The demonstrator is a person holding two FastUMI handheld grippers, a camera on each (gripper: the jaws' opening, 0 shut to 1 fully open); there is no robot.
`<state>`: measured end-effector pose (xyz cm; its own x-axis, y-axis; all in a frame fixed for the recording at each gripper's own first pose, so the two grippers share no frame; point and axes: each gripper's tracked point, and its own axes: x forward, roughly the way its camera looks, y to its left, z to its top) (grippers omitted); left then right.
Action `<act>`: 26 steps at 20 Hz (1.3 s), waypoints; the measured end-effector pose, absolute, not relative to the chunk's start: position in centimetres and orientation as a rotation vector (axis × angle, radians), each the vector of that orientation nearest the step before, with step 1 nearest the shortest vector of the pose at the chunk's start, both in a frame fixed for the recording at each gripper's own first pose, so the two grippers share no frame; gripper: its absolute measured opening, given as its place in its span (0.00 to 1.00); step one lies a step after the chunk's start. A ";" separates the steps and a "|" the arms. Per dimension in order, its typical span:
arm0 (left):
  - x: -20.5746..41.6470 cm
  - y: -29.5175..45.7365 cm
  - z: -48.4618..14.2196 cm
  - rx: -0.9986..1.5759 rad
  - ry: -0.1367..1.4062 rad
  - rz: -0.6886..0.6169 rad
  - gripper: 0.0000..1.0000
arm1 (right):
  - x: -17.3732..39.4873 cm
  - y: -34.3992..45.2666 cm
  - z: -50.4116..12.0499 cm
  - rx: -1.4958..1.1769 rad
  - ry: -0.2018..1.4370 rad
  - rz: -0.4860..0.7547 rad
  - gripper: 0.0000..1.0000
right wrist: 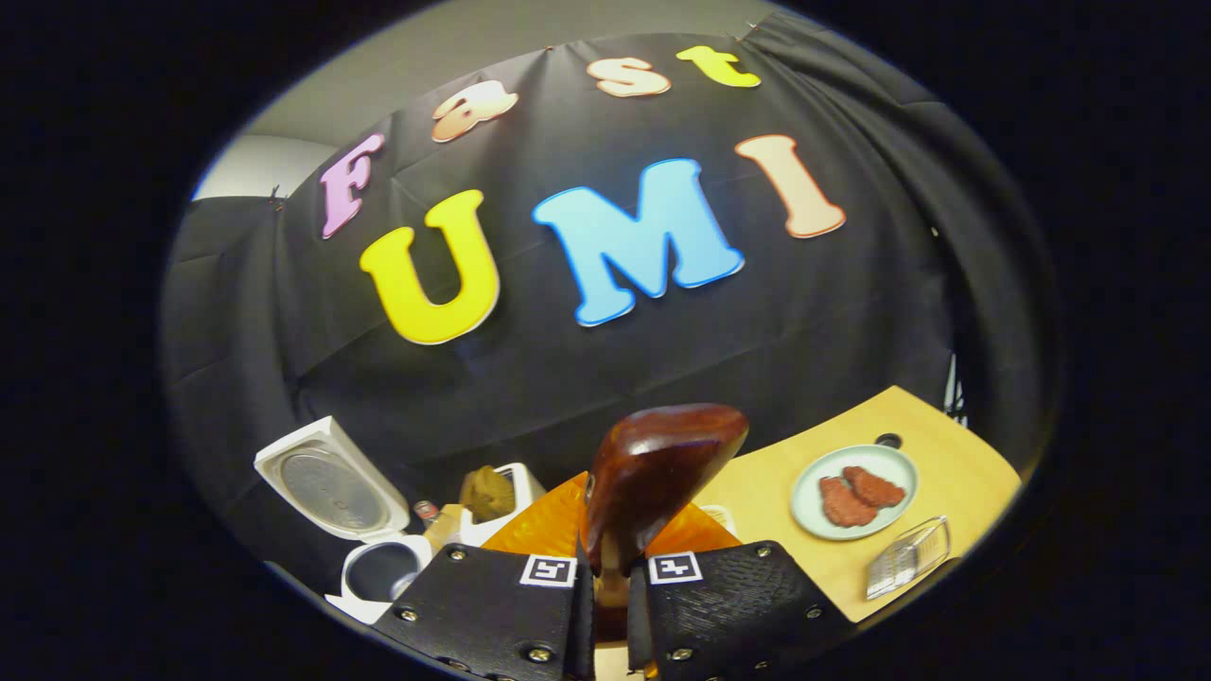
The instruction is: Close the left gripper, press the button to open the rice cooker; take a wooden spoon from the chopstick holder with the right hand, scoop a spoonful of rice and pour it into the rice cooker, then put the wooden spoon back into the chopstick holder.
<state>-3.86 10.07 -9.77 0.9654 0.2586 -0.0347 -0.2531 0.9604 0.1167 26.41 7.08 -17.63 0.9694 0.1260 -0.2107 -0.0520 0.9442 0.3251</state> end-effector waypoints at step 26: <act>-1.1 0.0 -9.4 0.182 0.106 0.236 0.98 | 23.2 -17.8 -37.1 0.396 0.479 -0.234 0.14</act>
